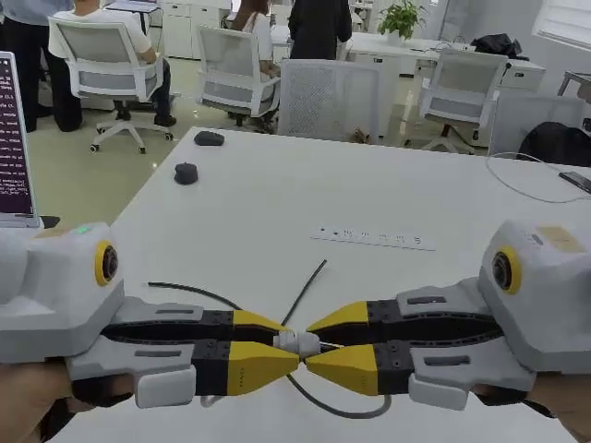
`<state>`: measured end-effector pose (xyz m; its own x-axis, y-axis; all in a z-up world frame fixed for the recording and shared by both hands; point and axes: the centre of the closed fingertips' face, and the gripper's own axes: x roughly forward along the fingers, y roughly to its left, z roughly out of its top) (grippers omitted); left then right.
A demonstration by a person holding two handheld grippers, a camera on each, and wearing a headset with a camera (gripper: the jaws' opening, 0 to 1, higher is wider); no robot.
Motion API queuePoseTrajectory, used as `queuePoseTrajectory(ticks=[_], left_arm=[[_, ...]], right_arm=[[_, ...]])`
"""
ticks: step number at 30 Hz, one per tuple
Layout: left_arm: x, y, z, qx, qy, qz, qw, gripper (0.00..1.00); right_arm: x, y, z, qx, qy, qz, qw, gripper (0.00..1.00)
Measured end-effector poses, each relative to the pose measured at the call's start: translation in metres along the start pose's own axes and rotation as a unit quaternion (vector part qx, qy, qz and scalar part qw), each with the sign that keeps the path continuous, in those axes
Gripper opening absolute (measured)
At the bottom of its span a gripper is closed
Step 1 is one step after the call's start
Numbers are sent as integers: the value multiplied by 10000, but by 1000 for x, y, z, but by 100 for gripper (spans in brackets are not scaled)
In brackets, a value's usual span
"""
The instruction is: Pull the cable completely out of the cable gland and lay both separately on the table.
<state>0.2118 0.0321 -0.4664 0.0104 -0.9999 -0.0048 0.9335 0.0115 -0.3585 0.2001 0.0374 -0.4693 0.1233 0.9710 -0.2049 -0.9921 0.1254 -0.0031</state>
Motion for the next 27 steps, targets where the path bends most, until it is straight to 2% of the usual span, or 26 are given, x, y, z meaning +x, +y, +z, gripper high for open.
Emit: queuePoseTrajectory(ticks=[4, 6, 8, 10, 11, 12, 13, 15, 17, 19, 20, 21, 23, 24, 26, 27], left_arm=[[0, 4, -1, 341, -3, 172, 9993, 15], [0, 4, 0, 401, -23, 206, 9990, 15], [-1, 7, 2, 799, -52, 340, 9962, 15], [-2, 5, 0, 983, 7, 309, 9947, 15], [-2, 4, 0, 1185, 56, 363, 9923, 15], [-2, 4, -1, 1214, 106, 380, 9918, 15], [-1, 2, -2, 1298, 183, 368, 9907, 15], [-1, 2, -2, 1661, 253, 388, 9850, 15], [1, -2, -1, 1764, 251, 338, 9834, 15], [1, -3, 2, 1922, 185, 356, 9805, 15], [1, -3, 3, 1956, 174, 357, 9799, 15], [1, -3, 4, 2003, 164, 363, 9789, 15], [0, -3, 4, 2086, 165, 357, 9772, 15], [0, -3, 5, 2101, 165, 351, 9769, 15], [1, -5, 5, 2136, 162, 316, 9763, 16], [1, -6, 5, 2161, 165, 328, 9757, 16]], right_arm=[[-1, -4, -3, -99, -18, -166, 9998, 11], [-1, -6, -2, -95, -56, -175, 9998, 11], [-2, -11, -3, 168, -62, -240, 9996, 12], [-3, -10, 4, 583, -331, -131, 9977, 18], [-5, -12, 6, 870, -451, -99, 9951, 21], [-6, -10, 8, 1079, -541, 1, 9927, 23], [-6, -8, 10, 1402, -618, 101, 9881, 23], [-6, -9, 11, 1696, -741, 167, 9826, 24], [-6, -11, 9, 1999, -819, 190, 9762, 22], [-6, -8, 8, 2143, -765, 336, 9732, 18], [-5, -9, 7, 2135, -750, 329, 9735, 17], [-4, -8, 7, 2147, -737, 347, 9733, 19], [-4, -7, 6, 2343, -724, 420, 9686, 22], [-4, -7, 4, 2445, -705, 451, 9660, 20], [-5, -10, 5, 2479, -796, 419, 9646, 12], [-4, -8, 9, 2678, -887, 484, 9582, 12]])
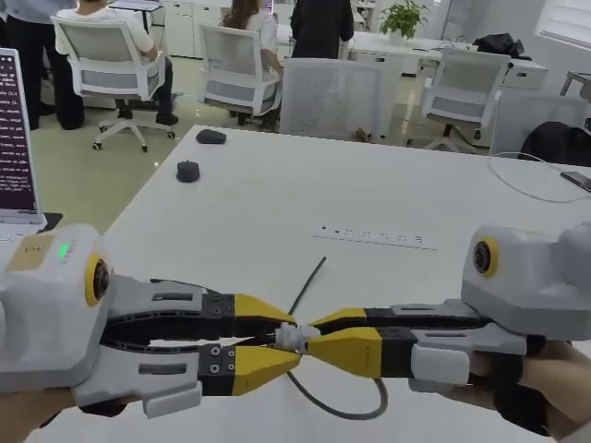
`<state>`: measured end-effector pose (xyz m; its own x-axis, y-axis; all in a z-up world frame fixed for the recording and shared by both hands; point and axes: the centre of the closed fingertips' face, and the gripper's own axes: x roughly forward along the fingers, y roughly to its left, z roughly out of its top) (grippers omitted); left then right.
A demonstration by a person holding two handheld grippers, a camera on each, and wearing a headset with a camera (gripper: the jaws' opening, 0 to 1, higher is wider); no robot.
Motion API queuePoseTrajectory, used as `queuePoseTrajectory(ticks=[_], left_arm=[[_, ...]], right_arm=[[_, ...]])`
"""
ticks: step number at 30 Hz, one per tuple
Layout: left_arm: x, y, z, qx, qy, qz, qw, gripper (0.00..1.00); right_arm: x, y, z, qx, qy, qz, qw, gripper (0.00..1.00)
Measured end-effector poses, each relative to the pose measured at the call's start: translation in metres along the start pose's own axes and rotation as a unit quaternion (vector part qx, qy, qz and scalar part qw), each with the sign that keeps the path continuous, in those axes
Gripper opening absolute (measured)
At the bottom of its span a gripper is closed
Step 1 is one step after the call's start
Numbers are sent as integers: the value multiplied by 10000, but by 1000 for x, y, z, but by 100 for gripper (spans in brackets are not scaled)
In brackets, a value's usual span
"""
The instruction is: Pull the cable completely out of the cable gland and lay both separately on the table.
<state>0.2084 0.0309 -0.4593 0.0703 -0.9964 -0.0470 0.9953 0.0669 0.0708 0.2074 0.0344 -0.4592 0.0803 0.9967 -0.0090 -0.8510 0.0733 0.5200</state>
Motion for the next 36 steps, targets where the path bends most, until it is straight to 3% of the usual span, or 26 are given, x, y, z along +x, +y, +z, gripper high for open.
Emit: queuePoseTrajectory(ticks=[7, 11, 13, 14, 15, 17, 22, 26, 30, 34, 35, 36], left_arm=[[0, -3, -2, 64, 56, -12, 10000, 15], [0, -2, -2, -163, -16, 59, 9998, 15], [-1, 0, 2, -454, -169, 94, 9988, 15], [-1, 0, 2, -760, -212, 63, 9969, 15], [-1, -1, 2, -886, -230, 27, 9958, 15], [-2, 2, 2, -1073, -287, 59, 9938, 15], [-3, 3, 2, -1506, -398, 45, 9878, 15], [-4, 4, 3, -1889, -455, -9, 9809, 15], [-5, 3, -1, -1931, -373, -16, 9805, 15], [-6, 3, -3, -1868, -310, 10, 9819, 15], [-7, 3, -3, -1860, -312, 6, 9821, 15], [-7, 3, -3, -1847, -311, 4, 9823, 15]], right_arm=[[2, 2, -7, -39, 201, 10, 9998, 12], [1, 3, -5, -355, 350, -21, 9988, 11], [2, 5, -2, -612, 339, -37, 9975, 11], [2, 7, -1, -845, 371, -46, 9957, 11], [2, 7, -1, -1006, 416, -74, 9940, 11], [2, 7, -1, -1363, 505, -145, 9893, 11], [3, 7, 0, -1857, 504, -213, 9811, 11], [4, 8, 1, -2781, 540, -241, 9587, 11], [5, 6, -5, -3148, 660, -248, 9465, 11], [6, 3, -6, -3250, 634, -284, 9432, 11], [7, 3, -6, -3236, 610, -291, 9438, 12], [7, 3, -5, -3128, 571, -303, 9476, 12]])
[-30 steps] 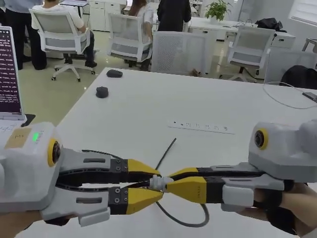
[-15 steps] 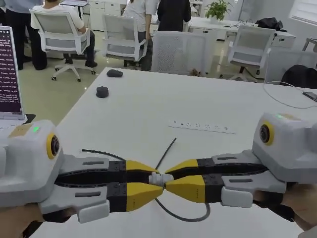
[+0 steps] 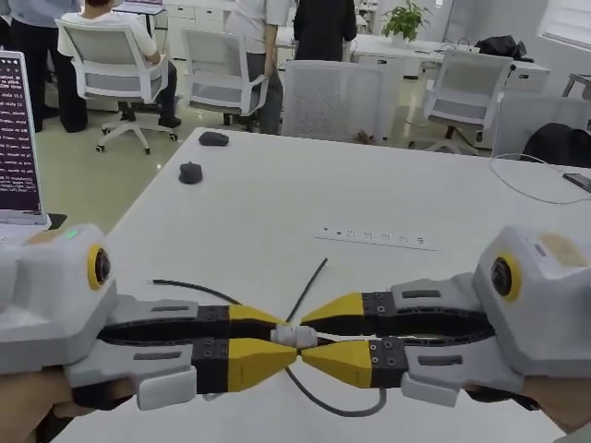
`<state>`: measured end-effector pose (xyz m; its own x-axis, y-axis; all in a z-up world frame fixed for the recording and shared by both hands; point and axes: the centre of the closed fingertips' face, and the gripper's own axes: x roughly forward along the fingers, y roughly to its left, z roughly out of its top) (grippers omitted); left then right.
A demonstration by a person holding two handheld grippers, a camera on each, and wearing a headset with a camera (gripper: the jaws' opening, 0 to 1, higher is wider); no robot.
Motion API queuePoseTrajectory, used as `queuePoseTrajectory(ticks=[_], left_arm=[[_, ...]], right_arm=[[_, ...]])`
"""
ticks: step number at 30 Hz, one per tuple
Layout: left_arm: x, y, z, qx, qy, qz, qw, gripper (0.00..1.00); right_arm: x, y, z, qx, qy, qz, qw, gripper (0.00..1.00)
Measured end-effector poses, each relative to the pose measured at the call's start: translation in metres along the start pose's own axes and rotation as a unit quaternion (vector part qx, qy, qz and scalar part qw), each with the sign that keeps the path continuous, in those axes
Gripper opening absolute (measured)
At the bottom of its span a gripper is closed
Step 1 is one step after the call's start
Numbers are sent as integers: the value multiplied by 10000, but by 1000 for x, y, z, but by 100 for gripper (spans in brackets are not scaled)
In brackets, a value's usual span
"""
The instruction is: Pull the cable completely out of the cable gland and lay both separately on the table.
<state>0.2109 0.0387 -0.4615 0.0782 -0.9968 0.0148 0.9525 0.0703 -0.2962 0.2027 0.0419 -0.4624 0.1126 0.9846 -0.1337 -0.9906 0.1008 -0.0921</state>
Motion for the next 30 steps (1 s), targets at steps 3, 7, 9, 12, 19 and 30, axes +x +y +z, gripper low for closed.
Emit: queuePoseTrajectory(ticks=[3, 7, 9, 12, 19, 30], left_arm=[[-1, -2, 0, 105, 24, -31, 9999, 15], [-4, -4, -3, 264, 99, -44, 9996, 15], [-8, -5, -3, 300, 87, -74, 9995, 15], [-15, -5, -2, 347, 80, -125, 9993, 15], [-38, -1, 0, 626, 193, -219, 9976, 16], [-64, -9, -4, 605, 304, -961, 9931, 34]], right_arm=[[0, -3, -2, 338, -2, -47, 9994, 15], [-2, -6, -7, 566, 56, -207, 9982, 25], [-1, 0, -12, 750, 158, -150, 9969, 21], [4, 6, -13, 690, 207, -181, 9972, 7], [28, 7, -10, 748, 201, -392, 9962, 3], [62, 15, 5, 759, -157, -1018, 9918, 2]])
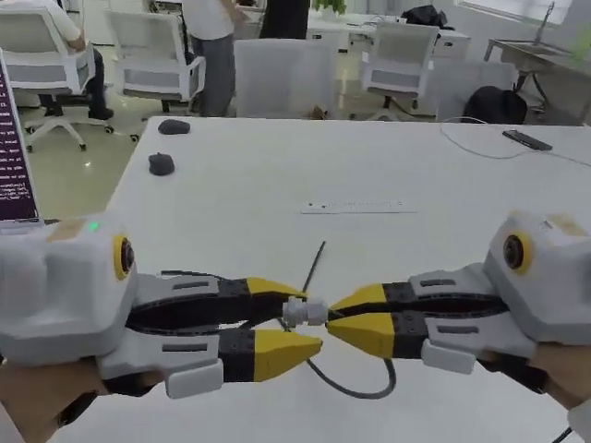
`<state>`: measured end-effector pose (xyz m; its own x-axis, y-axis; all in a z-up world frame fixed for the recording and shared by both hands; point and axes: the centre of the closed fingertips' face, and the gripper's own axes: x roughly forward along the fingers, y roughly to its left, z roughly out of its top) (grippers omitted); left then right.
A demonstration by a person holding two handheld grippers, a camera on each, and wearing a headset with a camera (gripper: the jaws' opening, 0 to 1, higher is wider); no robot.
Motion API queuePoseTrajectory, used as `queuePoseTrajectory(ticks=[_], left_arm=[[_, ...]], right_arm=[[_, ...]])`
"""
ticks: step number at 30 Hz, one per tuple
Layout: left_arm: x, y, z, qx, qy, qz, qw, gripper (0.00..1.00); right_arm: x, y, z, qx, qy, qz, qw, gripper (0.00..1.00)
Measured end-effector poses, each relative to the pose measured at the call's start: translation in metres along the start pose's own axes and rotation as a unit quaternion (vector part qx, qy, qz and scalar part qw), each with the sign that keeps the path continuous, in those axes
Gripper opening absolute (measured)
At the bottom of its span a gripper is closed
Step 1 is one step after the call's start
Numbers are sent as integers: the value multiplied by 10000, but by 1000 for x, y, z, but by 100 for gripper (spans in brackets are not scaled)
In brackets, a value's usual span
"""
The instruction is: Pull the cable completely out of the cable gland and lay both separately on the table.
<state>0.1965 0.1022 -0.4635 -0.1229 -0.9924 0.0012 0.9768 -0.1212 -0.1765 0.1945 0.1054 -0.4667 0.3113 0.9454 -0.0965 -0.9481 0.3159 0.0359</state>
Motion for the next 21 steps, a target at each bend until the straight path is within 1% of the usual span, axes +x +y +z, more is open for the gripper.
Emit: queuePoseTrajectory(ticks=[1, 3, 4, 5, 8, 10, 11, 13, 15, 16, 17, 18, 19, 20, 21], left_arm=[[-1, 1, 0, 32, -5, 27, 10000, 33], [-2, 3, 2, 25, -51, 33, 10000, 26], [-2, 1, 5, -23, -128, -63, 9999, 24], [-1, 0, 6, -13, -164, -85, 9998, 23], [8, -6, 10, -13, -270, -200, 9994, 20], [14, -10, 10, 4, -258, -225, 9994, 18], [16, -11, 11, 14, -267, -244, 9993, 17], [19, -10, 16, 12, -318, -55, 9995, 17], [21, -9, 17, -68, -352, 48, 9993, 16], [21, -7, 15, -172, -302, 126, 9993, 16], [21, -6, 12, -288, -240, 194, 9991, 16], [22, -4, 9, -380, -224, 249, 9987, 16], [23, -4, 8, -369, -241, 291, 9986, 16], [25, -3, 6, -325, -243, 410, 9983, 16], [26, -3, 5, -302, -217, 473, 9982, 16]], right_arm=[[1, 3, 1, 16, -29, -28, 10000, 2], [2, 10, 2, 38, -92, -66, 9999, 2], [2, 13, 4, 52, -138, -65, 9999, 2], [1, 14, 5, 68, -158, -57, 9998, 2], [-5, 13, 9, 117, -146, -2, 9998, 2], [-11, 10, 11, 146, -159, 64, 9997, 2], [-14, 10, 11, 155, -139, 143, 9997, 2], [-17, 7, 13, 192, -129, 225, 9995, 2], [-18, 8, 13, 101, -102, 378, 9992, 2], [-17, 7, 10, 20, -20, 422, 9991, 2], [-17, 6, 5, -26, 121, 472, 9988, 2], [-17, 6, 4, -24, 138, 486, 9987, 2], [-19, 4, 2, 1, 157, 531, 9985, 2], [-19, 3, 1, 24, 161, 549, 9984, 2], [-22, 2, -2, 56, 206, 602, 9980, 2]])
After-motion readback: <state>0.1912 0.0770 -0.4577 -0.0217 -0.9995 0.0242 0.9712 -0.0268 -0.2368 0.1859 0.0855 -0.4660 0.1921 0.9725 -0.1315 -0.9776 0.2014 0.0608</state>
